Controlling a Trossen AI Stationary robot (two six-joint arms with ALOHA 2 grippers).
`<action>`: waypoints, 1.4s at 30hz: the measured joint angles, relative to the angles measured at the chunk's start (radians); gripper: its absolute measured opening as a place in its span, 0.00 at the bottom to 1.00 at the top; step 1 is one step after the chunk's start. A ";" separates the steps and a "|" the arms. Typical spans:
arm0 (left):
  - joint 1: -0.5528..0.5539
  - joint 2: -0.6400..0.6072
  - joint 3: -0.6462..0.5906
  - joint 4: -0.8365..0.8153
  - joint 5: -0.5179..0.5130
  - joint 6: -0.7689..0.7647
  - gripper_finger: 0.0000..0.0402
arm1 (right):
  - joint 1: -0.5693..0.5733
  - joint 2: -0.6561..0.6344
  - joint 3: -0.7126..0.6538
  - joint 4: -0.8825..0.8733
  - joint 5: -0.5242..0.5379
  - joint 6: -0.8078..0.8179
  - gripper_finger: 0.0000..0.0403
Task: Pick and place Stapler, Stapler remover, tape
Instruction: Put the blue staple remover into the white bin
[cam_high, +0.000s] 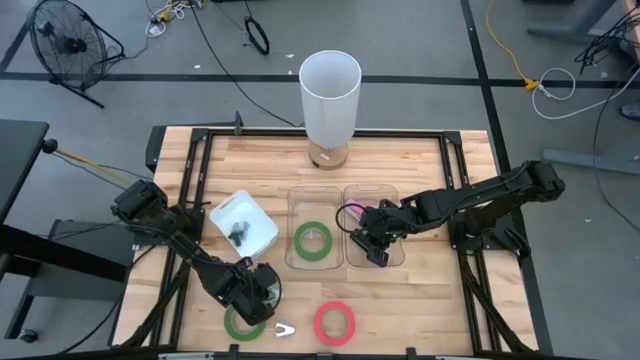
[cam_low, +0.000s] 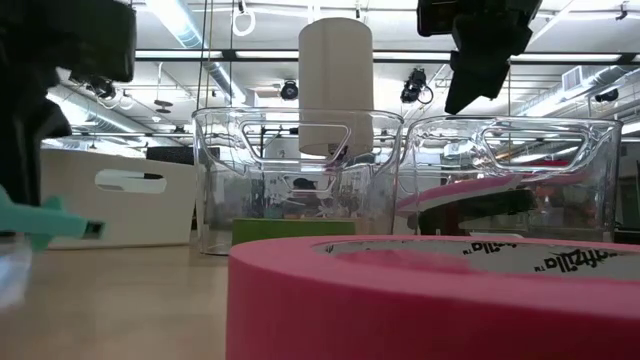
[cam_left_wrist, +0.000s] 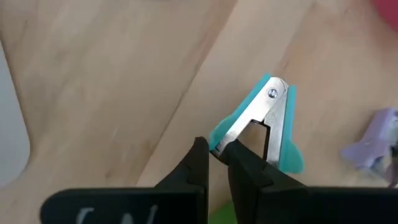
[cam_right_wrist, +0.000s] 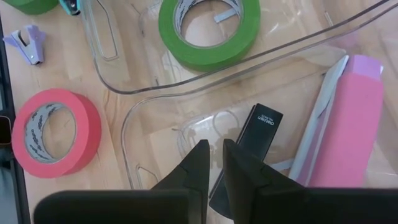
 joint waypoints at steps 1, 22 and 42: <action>-0.001 0.000 0.007 -0.002 -0.006 0.010 0.08 | 0.000 0.000 0.000 0.003 0.000 0.000 0.12; 0.007 -0.002 0.342 -0.762 -0.285 -0.076 0.08 | 0.000 0.000 0.000 0.011 0.001 0.000 0.12; 0.180 -0.003 0.206 -1.028 -0.242 -0.193 0.08 | 0.001 0.000 0.000 0.016 0.031 0.000 0.12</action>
